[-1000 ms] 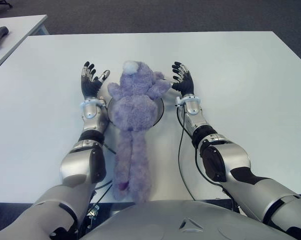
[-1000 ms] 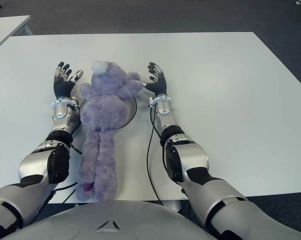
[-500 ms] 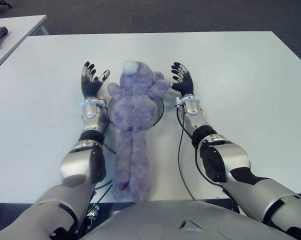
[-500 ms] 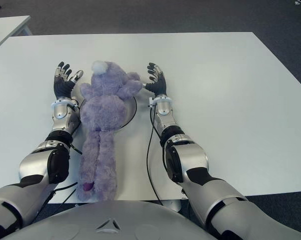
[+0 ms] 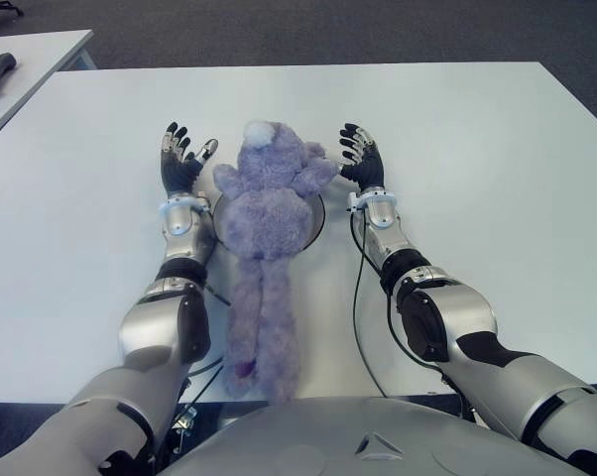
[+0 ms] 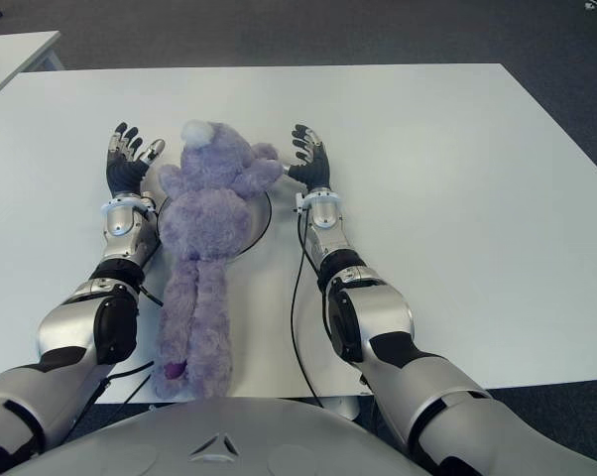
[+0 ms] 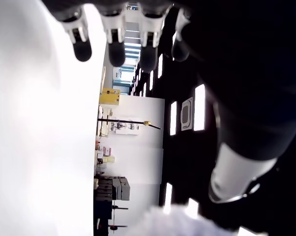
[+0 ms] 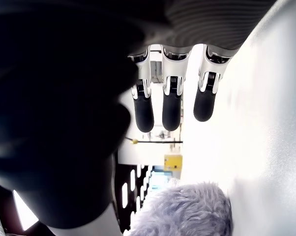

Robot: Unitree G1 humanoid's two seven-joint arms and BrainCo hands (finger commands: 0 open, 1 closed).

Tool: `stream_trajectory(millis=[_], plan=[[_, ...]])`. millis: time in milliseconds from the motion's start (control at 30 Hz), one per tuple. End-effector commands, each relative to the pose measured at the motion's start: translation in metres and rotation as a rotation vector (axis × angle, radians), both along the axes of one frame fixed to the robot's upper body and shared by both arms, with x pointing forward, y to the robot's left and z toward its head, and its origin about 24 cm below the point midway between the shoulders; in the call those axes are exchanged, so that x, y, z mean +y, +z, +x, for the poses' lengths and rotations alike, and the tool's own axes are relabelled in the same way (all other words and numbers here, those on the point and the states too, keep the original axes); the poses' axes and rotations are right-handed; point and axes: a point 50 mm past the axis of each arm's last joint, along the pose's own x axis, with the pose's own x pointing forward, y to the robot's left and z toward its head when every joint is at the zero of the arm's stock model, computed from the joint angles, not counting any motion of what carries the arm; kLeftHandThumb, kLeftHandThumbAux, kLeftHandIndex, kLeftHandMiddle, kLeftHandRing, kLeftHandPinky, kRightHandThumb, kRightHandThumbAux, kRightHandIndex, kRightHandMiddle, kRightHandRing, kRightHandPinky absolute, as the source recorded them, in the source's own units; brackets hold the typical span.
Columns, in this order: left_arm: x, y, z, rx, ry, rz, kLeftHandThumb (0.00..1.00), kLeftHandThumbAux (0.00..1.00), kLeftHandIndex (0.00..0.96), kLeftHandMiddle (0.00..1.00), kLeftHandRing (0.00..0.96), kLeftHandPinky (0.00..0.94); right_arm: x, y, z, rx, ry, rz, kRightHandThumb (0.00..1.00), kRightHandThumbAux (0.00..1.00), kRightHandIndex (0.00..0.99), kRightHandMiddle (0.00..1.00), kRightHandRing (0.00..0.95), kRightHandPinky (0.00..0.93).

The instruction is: Put the doll into the plate.

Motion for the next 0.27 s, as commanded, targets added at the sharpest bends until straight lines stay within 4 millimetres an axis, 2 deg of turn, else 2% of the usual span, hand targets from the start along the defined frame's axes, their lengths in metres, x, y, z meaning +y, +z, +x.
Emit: stream_trajectory(millis=[33, 267], plan=[[-0.0122, -0.1183, -0.1074, 0.459, 0.074, -0.12, 0.0, 0.767, 0.085, 0.118, 0.088, 0.06, 0.0079, -0.1001, -0.0732, 0.434, -0.014, 0.033, 0.073, 0.978, 0.16, 0.209, 0.184, 0.187], [-0.0127, -0.1182, -0.1074, 0.459, 0.073, -0.115, 0.0, 0.758, 0.08, 0.115, 0.085, 0.045, 0.0078, -0.0999, -0.0731, 0.433, -0.016, 0.036, 0.084, 0.975, 0.164, 0.207, 0.182, 0.182]])
